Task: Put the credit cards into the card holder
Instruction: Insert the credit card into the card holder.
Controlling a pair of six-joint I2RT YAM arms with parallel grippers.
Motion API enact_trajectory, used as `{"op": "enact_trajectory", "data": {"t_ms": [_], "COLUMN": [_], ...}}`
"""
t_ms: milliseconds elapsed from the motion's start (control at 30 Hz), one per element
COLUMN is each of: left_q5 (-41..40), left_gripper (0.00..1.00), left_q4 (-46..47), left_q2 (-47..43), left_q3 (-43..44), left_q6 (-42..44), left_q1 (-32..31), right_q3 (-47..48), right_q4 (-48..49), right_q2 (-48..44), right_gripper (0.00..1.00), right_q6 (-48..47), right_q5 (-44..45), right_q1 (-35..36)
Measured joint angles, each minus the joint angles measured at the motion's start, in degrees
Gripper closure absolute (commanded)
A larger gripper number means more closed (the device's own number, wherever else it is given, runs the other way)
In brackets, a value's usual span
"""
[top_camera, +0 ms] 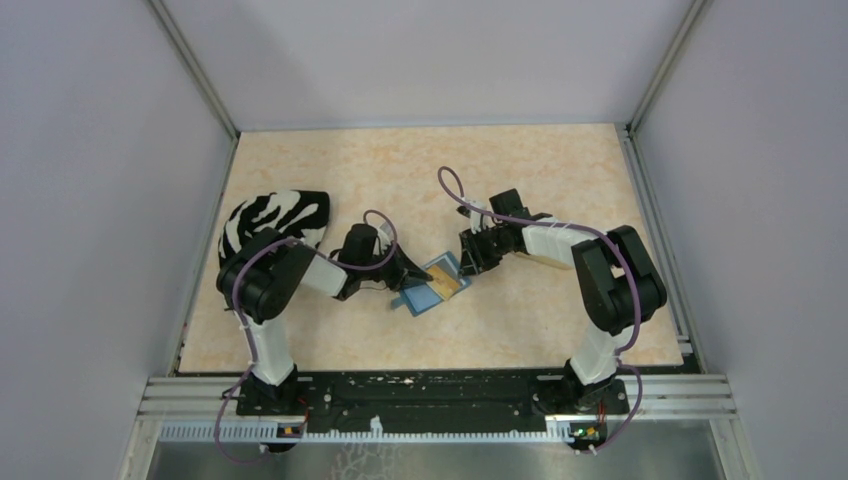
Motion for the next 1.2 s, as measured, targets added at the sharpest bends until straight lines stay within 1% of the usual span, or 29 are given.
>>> {"op": "enact_trajectory", "data": {"t_ms": [67,200,300,367,467,567,633,667,700,767,867,967,1067,1200], "left_q5": [0.61,2.14,2.89,3.52,4.48,5.27,5.66,5.97,6.36,7.08,7.67,7.78,7.85,7.87], "left_gripper": [1.00,0.93,0.87,0.85,0.81,0.79,0.77,0.77,0.77,0.77,0.77,0.76,0.76,0.76], "left_q4": [-0.15,-0.42,-0.35,0.20,0.96,1.73,1.95,2.08,2.16,2.38,2.69,2.84,2.91,2.97], "left_q2": [0.46,1.68,2.32,2.73,3.32,3.78,3.98,4.15,4.37,4.76,5.01,5.05,5.05,5.05], "left_q3": [0.59,1.97,2.49,2.49,2.60,2.69,2.80,2.89,3.04,3.26,3.34,3.34,3.34,3.34], "left_q6": [0.46,1.40,2.10,2.19,2.19,2.29,2.45,2.56,2.60,2.67,3.04,3.26,3.41,3.45], "left_q1": [0.22,0.72,1.09,1.27,1.57,1.77,1.81,1.81,1.81,1.88,2.08,2.12,2.12,2.19], "right_q3": [0.00,0.00,0.04,0.04,0.04,-0.11,-1.09,-1.88,-2.64,-4.44,-5.57,-5.49,-5.46,-5.49], "right_q4": [0.00,-0.13,-0.94,-1.81,-2.32,-1.55,0.52,1.60,2.51,4.15,5.22,7.50,9.40,10.54], "right_q2": [0.00,0.00,-0.35,-1.57,-6.19,-12.66,-16.63,-18.29,-19.39,-20.72,-19.80,-16.61,-12.28,-8.46], "right_gripper": [0.63,0.49,0.41,0.39,0.39,0.45,0.61,0.70,0.77,0.85,0.91,0.92,0.92,0.92], "right_q6": [0.00,0.00,-0.76,-1.86,-4.81,-9.86,-13.75,-16.09,-18.27,-23.50,-28.96,-30.45,-30.51,-30.18], "right_q5": [-0.15,-0.57,-0.07,1.07,3.26,2.82,1.70,1.14,0.72,0.09,1.22,5.88,12.28,19.06], "right_q1": [0.00,0.00,-0.22,-0.42,-0.44,0.09,1.70,3.52,5.42,10.78,17.94,22.51,25.14,26.58]}}
